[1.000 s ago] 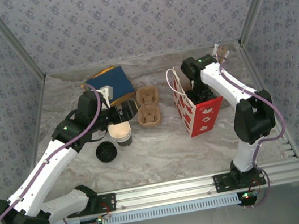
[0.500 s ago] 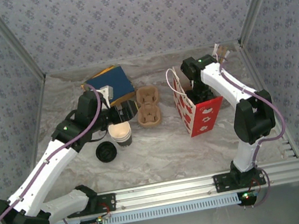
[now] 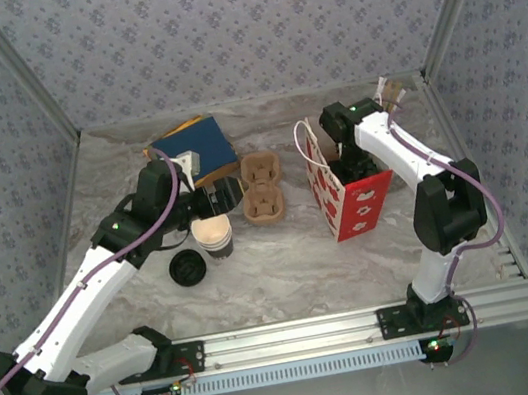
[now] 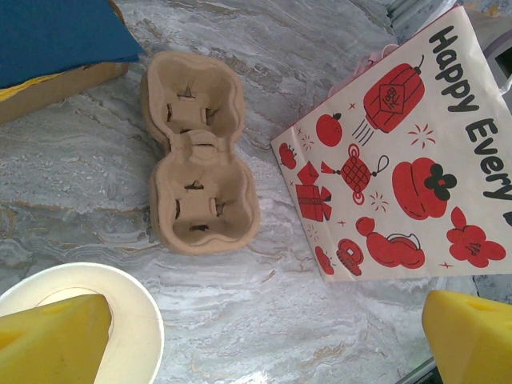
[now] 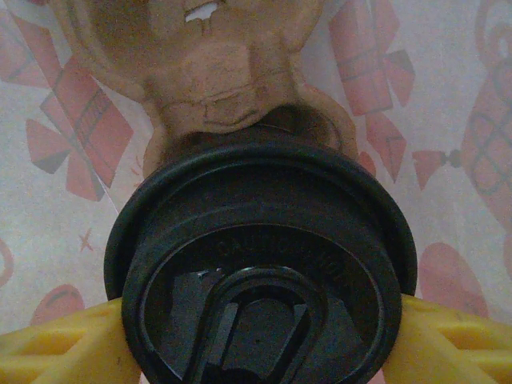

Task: Pack the takeout coffee

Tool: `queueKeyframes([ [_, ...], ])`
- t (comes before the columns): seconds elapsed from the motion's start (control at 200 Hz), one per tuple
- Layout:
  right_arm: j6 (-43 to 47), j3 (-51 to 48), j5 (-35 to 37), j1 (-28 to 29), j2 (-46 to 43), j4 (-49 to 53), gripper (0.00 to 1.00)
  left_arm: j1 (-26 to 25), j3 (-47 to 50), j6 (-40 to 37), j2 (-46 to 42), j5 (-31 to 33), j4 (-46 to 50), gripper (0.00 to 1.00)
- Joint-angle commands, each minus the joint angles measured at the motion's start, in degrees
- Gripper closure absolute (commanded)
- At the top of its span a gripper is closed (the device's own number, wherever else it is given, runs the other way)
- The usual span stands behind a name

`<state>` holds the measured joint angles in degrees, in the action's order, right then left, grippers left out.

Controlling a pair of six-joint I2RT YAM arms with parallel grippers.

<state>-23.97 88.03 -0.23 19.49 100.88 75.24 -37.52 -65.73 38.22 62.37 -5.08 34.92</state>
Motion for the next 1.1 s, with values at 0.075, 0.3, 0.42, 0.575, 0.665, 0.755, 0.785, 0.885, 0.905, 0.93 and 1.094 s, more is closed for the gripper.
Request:
queueKeyframes([
  [0.075,-0.6,-3.7,-1.1,0.2,3.1,0.5,0.28,-0.3,-0.3,0.2,-0.2,0.8,0.3,0.00],
  [0.3,-0.1,-1.7,-1.4,0.1,2.5,2.5,0.28,-0.3,-0.4,0.1,0.0,0.9,0.3,0.00],
  [0.42,0.0,-1.9,-1.3,0.1,2.8,2.0,0.28,-0.3,-0.4,0.1,0.3,0.6,0.2,0.00],
  [0.575,-0.3,-3.9,-1.1,0.1,3.4,0.1,0.28,-0.3,-0.7,0.0,0.2,0.8,0.6,0.00],
  [0.665,-0.3,-4.4,-1.3,0.0,3.8,-0.5,0.28,-0.3,-1.0,-0.1,0.3,0.9,0.9,0.00],
  [0.755,-0.4,-4.6,-1.3,0.2,3.9,-0.6,0.28,-0.3,-1.1,-0.1,0.4,0.8,1.0,0.00],
  [0.785,-0.4,-4.5,-1.3,0.1,3.8,-0.5,0.28,-0.3,-1.2,-0.2,0.5,0.8,1.0,0.00],
  [0.885,-0.4,-3.4,-1.4,0.1,3.4,-0.2,0.28,-0.3,-1.4,-0.2,0.6,0.8,0.9,0.00],
  [0.905,-0.4,-3.1,-1.4,0.2,3.3,0.0,0.28,-0.3,-1.4,-0.2,0.6,0.9,0.8,0.00],
  [0.93,-0.3,-2.7,-1.4,0.1,3.2,0.5,0.28,-0.3,-1.3,-0.2,0.7,0.9,0.7,0.00],
  [1.094,-0.2,-0.8,-1.4,0.1,2.8,2.3,0.28,-0.3,-1.4,-0.3,0.9,0.7,0.5,0.00],
])
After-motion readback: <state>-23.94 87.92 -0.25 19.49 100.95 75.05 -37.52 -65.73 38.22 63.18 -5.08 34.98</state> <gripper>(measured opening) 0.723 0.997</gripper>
